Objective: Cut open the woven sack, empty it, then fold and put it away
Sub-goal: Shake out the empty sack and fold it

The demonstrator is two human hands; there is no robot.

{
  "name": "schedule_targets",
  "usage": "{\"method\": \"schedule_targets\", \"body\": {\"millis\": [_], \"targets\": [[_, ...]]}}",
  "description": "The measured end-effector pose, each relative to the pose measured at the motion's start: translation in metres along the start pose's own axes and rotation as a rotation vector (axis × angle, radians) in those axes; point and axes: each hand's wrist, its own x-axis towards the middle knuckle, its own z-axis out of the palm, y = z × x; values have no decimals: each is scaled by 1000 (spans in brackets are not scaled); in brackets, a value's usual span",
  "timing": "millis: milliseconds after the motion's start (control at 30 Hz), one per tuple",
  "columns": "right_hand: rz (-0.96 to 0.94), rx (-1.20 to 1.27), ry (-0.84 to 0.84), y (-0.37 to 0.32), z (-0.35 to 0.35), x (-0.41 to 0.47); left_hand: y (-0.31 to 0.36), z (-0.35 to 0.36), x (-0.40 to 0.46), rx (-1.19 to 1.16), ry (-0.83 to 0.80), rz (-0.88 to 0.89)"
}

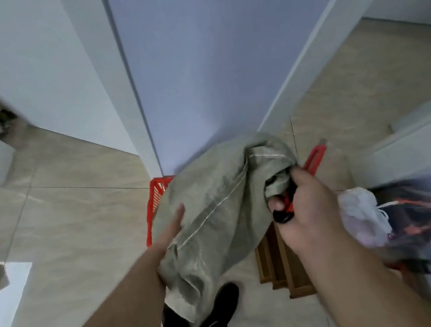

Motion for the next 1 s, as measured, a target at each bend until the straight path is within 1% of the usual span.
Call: {"method": "schedule_targets", "body": {"millis": [33, 67, 100, 167, 200, 233, 267, 300, 333, 367, 400, 433, 467, 500, 533, 567, 600, 633, 667, 733, 767, 800, 833, 867, 900, 933, 1000], "targets": [[-23, -3, -36, -5, 5, -8, 4, -6, -6, -22, -41, 16], [-65, 6, -54, -16, 10, -17, 16, -9, -3, -57, -7, 20], [-124, 33, -83, -31, 13, -27, 42, -8, -9, -112, -33, 66], [-230, 148, -127, -64, 12, -40, 99, -3, -27, -140, -30, 302], [-251, 199, -130, -72, 12, -46, 119, 7, -41, -174, -76, 407], [-246, 220, -124, -68, 10, -48, 121, 17, -43, -139, -86, 472], [-214, 202, -100, -54, 5, -45, 110, 27, -43, -5, -61, 495], [-149, 142, -66, -32, 2, -40, 84, 32, -36, 136, -24, 472], [-66, 72, -9, -9, 3, -35, 48, 35, -29, 354, 2, 377], [2, -9, 38, 13, 5, -32, 6, 36, -22, 658, -65, 304], [48, -90, 67, 30, 7, -34, -34, 26, -14, 885, -179, 279], [69, -128, 75, 35, 12, -38, -50, 17, -9, 1115, -160, 233], [61, -129, 36, 25, 21, -44, -47, 7, -7, 1175, -18, 217], [-2, -74, -41, 8, 28, -51, -30, 6, -2, 1094, 186, 152], [-84, 14, -121, -13, 30, -62, -2, 7, -1, 801, 324, 169], [-176, 98, -193, -37, 30, -72, 29, 9, 0, 570, 313, 238], [-250, 157, -262, -58, 32, -80, 59, 15, -5, 367, 258, 306], [-293, 192, -305, -70, 31, -86, 81, 25, -12, 163, 165, 359], [-297, 195, -306, -70, 27, -87, 91, 37, -16, 85, 105, 407], [-227, 113, -210, -38, 20, -76, 70, 56, -20, 331, 21, 366], [-158, 66, -125, -18, 20, -70, 45, 63, -26, 475, -58, 245], [-108, 27, -44, 0, 21, -68, 24, 65, -36, 528, -171, 77], [-80, 14, 8, 6, 23, -69, 8, 65, -40, 578, -234, -24], [-88, 33, -3, -2, 29, -72, 1, 62, -33, 614, -266, -48], [-149, 70, -77, -20, 37, -77, 11, 58, -27, 638, -198, -13], [-235, 101, -160, -42, 43, -88, 29, 59, -26, 653, -107, 68], [-425, 153, -267, -92, 52, -112, 73, 56, -23, 591, -92, 211]]}}
